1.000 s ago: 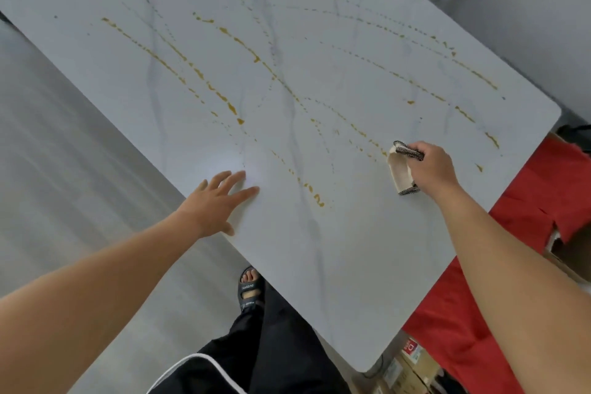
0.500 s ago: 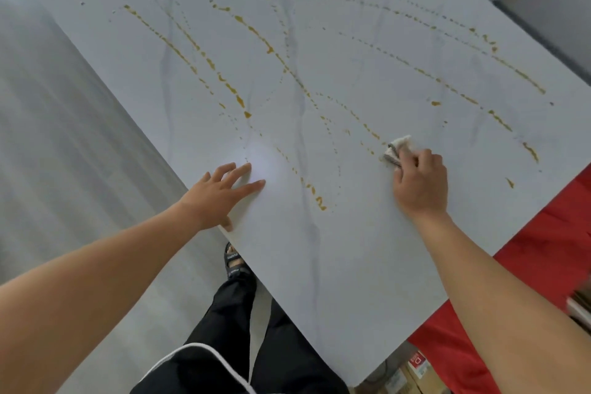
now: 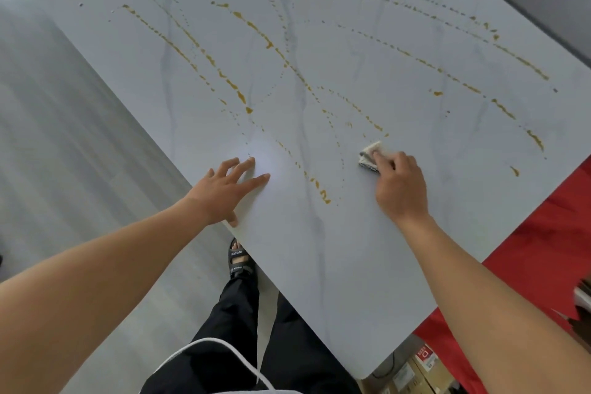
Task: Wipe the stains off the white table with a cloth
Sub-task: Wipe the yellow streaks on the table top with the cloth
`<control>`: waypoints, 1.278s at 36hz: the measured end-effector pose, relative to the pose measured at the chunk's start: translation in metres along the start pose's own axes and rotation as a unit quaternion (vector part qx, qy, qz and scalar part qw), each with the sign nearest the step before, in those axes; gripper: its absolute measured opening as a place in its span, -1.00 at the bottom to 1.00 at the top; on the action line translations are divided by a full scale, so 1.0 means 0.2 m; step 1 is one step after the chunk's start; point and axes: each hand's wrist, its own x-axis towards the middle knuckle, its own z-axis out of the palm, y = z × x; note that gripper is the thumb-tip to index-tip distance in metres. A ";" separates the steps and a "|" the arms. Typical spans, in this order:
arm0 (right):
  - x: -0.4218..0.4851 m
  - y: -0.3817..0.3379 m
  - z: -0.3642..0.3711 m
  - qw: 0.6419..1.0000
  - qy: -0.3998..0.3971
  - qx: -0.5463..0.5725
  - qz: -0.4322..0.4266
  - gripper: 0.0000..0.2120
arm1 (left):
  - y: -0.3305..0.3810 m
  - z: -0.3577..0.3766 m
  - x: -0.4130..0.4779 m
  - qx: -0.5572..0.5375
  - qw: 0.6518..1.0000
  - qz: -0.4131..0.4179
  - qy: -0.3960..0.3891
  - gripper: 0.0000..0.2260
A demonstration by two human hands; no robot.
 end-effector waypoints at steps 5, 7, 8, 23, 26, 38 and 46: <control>-0.08 -0.14 0.01 1.000 0.009 -0.018 0.013 -0.53 | 0.00 0.00 0.00 0.009 1.000 0.001 0.003 0.14; -0.14 -0.19 0.03 0.997 -0.019 -0.002 -0.070 -0.54 | 0.00 0.00 -0.01 0.011 1.000 0.004 0.003 0.14; -0.16 -0.21 0.04 0.995 -0.031 0.009 -0.093 -0.54 | 0.00 0.00 -0.01 0.011 1.000 0.006 0.004 0.14; -0.27 -0.36 0.07 0.989 -0.043 0.004 -0.142 -0.55 | -0.03 0.01 -0.01 0.020 1.000 0.021 0.010 0.13; -0.24 -0.34 0.06 0.997 -0.028 0.008 -0.070 -0.55 | -0.02 0.01 -0.01 0.015 1.000 0.020 0.011 0.13; -0.38 -0.57 0.08 0.997 -0.059 0.046 -0.031 -0.49 | -0.04 0.02 0.00 0.014 1.000 0.027 0.001 0.12; -0.50 -0.72 0.09 0.986 -0.107 0.032 -0.127 -0.49 | -0.05 0.03 0.01 0.013 0.999 0.032 0.002 0.13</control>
